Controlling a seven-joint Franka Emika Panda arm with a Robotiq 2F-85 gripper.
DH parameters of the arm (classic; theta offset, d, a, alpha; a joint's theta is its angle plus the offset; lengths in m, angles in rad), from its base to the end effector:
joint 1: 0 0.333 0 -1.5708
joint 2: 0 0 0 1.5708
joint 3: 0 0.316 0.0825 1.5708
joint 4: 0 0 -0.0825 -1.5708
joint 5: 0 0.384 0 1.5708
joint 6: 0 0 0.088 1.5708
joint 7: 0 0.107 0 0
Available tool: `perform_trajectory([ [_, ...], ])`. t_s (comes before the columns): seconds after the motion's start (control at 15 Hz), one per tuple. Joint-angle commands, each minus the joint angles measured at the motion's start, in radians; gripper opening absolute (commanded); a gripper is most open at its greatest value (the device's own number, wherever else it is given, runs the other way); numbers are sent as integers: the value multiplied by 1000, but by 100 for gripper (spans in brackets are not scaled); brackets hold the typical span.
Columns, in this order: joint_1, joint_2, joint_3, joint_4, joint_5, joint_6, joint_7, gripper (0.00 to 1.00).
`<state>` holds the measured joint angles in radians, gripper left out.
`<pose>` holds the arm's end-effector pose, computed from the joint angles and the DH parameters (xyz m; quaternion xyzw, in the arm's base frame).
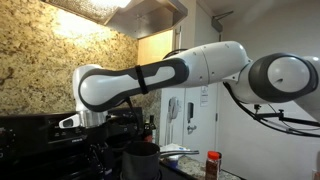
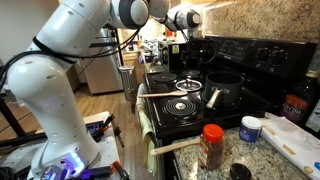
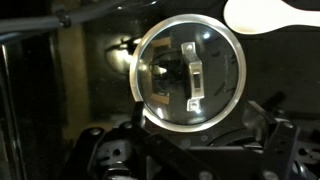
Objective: Remove the lid from the pot and put it on the stove then put the wooden spoon in the pot
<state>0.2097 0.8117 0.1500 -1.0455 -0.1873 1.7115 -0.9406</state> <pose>0.7190 0.2130 0.3465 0.7934 0.6036 -0.0767 0.0144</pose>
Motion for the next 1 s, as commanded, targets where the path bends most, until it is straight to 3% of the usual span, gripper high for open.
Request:
perform_trajectory([
  [0.0,-49,-125,-9,-242,10,221,64,100],
  [0.27,-80,-223,-33,-420,16,383,219,100],
  [0.6,-101,-386,-6,-647,12,402,258,100],
  [0.67,-92,-271,-18,-495,-3,353,251,100],
  [0.93,-91,-283,-15,-509,-3,353,251,100],
])
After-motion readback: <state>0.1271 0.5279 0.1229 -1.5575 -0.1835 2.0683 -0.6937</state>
